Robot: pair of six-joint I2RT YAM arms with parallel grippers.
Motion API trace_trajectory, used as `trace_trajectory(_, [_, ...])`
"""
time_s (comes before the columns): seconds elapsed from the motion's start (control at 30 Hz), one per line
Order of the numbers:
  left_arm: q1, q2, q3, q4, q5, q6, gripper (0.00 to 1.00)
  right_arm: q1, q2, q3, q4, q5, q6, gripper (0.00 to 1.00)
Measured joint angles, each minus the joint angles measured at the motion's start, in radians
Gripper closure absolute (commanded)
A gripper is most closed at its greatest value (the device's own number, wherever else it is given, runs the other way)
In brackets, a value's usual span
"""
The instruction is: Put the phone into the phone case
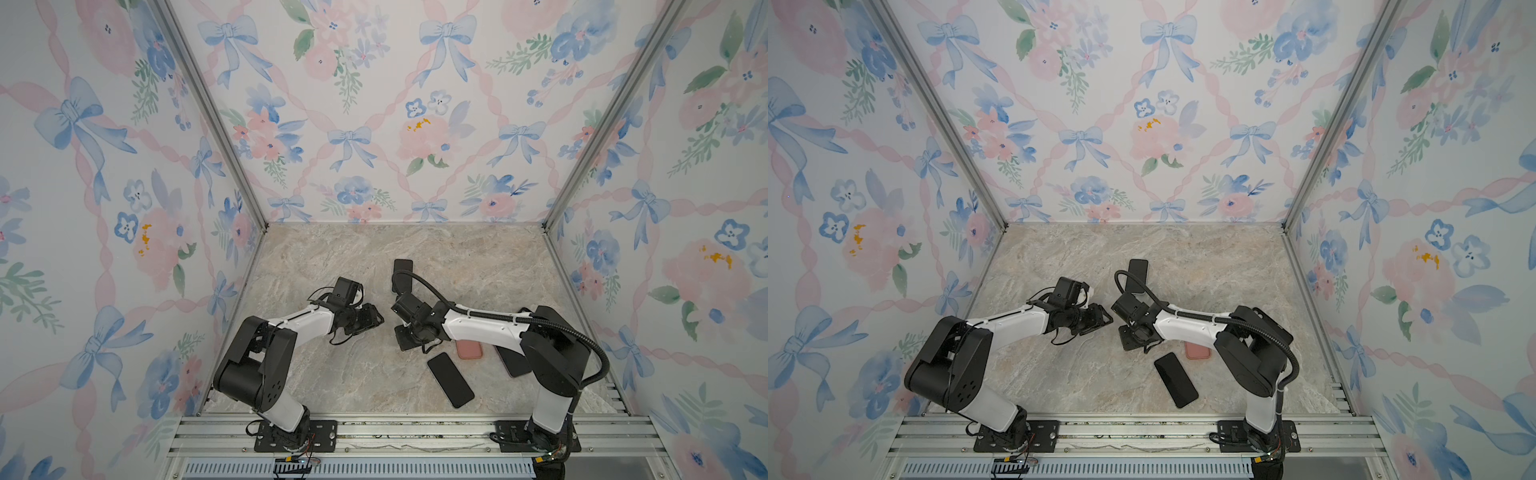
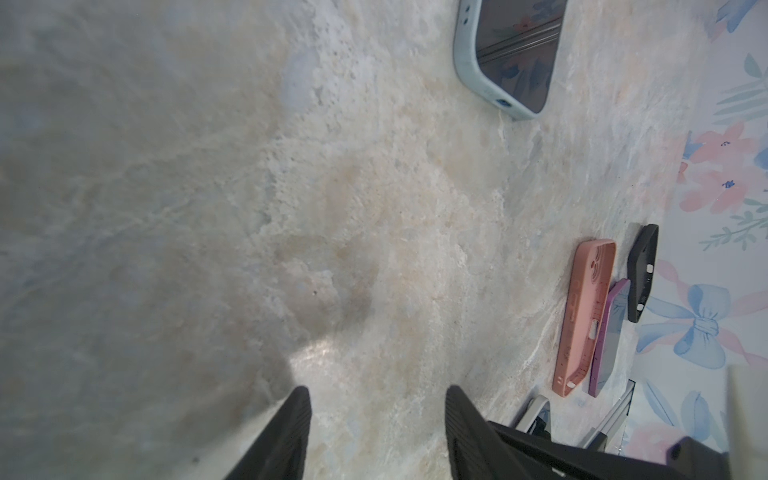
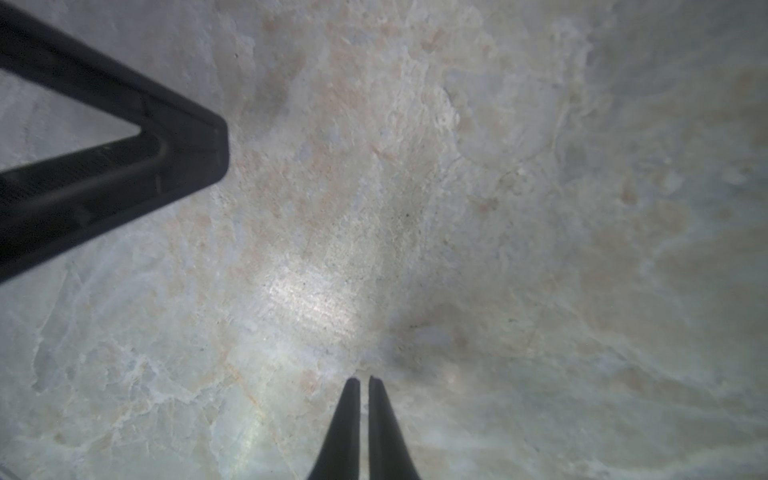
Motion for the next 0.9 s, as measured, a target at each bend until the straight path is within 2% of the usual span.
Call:
trace_trajectory(0.13, [-0.013, -0.001, -0.001, 0.001, 0.006, 0.000, 0.45, -0.019, -0.060, -0.053, -0.023, 0.061, -0.011, 0.69])
trace_trajectory(0.27, [-0.040, -0.001, -0.001, 0.008, 0.007, 0.000, 0.45, -0.107, -0.209, -0.175, -0.066, 0.116, -0.035, 0.60])
trace_trajectory(0.37, [-0.048, -0.001, -0.001, 0.015, 0.013, 0.000, 0.45, -0.190, -0.312, -0.248, -0.089, 0.159, -0.054, 0.59])
trace_trajectory(0.5, [-0.053, 0.003, -0.001, 0.027, 0.017, 0.000, 0.45, -0.260, -0.374, -0.318, -0.093, 0.175, -0.075, 0.57])
trace_trajectory(0.63, [-0.061, 0.024, -0.001, 0.034, 0.021, 0.000, 0.45, -0.294, -0.354, -0.357, -0.088, 0.168, -0.089, 0.54])
trace_trajectory(0.9, [-0.068, 0.035, -0.001, 0.034, 0.025, 0.000, 0.45, -0.295, -0.290, -0.369, -0.039, 0.137, -0.099, 0.59])
